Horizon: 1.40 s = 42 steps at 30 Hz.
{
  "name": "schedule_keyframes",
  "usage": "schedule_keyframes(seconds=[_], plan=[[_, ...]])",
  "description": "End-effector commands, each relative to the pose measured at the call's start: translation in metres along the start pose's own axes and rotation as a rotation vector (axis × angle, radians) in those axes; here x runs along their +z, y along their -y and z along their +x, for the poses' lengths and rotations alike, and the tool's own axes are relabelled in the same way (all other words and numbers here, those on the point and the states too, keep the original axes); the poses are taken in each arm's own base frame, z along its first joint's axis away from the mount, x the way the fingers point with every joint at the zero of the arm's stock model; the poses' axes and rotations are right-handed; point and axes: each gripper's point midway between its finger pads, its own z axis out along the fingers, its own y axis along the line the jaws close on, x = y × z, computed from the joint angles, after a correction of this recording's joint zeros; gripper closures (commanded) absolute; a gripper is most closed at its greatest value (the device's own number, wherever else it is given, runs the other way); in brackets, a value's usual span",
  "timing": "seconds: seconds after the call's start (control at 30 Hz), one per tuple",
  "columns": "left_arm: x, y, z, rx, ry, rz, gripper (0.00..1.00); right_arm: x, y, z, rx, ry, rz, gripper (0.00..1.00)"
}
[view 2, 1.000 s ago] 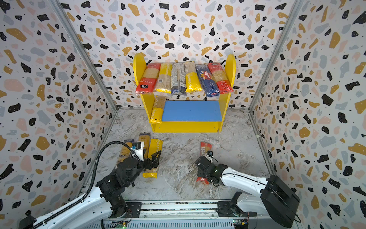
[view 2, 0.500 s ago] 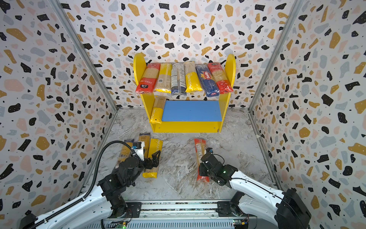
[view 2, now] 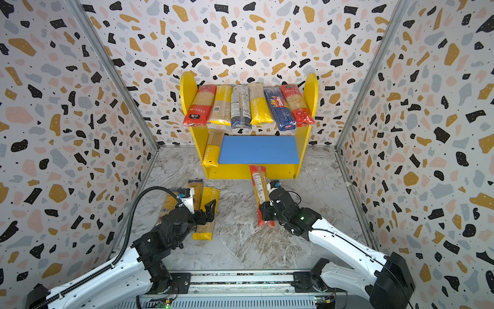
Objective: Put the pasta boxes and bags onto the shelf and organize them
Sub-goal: 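Lift the red-topped pack upright and carry it to the blue shelf with the right gripper, then set the red-topped pack beside the PASTATIME pack and open the right gripper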
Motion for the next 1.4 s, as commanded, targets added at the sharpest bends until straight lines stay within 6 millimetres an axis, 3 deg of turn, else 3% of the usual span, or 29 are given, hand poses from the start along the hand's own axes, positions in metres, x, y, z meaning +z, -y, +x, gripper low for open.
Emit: schedule_keyframes(seconds=[0.0, 0.33, 0.57, 0.83, 1.1, 1.37], plan=[[-0.005, 0.003, -0.024, -0.002, 0.057, -0.011, 0.01, -0.014, -0.039, -0.071, -0.047, 0.21, -0.123, 1.0], [-0.014, 0.001, -0.043, -0.004, 0.092, -0.026, 0.01, 0.023, -0.072, -0.136, -0.051, 0.283, -0.232, 1.0], [-0.023, -0.006, -0.054, 0.014, 0.11, -0.063, 0.0, 0.053, -0.067, -0.181, -0.018, 0.32, -0.252, 1.0], [-0.033, -0.012, -0.063, 0.006, 0.143, -0.083, 0.01, 0.083, -0.083, -0.224, -0.028, 0.352, -0.285, 1.0], [-0.033, -0.014, -0.063, 0.016, 0.136, -0.095, 0.0, 0.13, -0.103, -0.25, 0.034, 0.348, -0.363, 1.0], [-0.037, -0.019, -0.063, 0.015, 0.144, -0.11, 0.01, 0.157, -0.115, -0.268, 0.074, 0.353, -0.397, 1.0]])
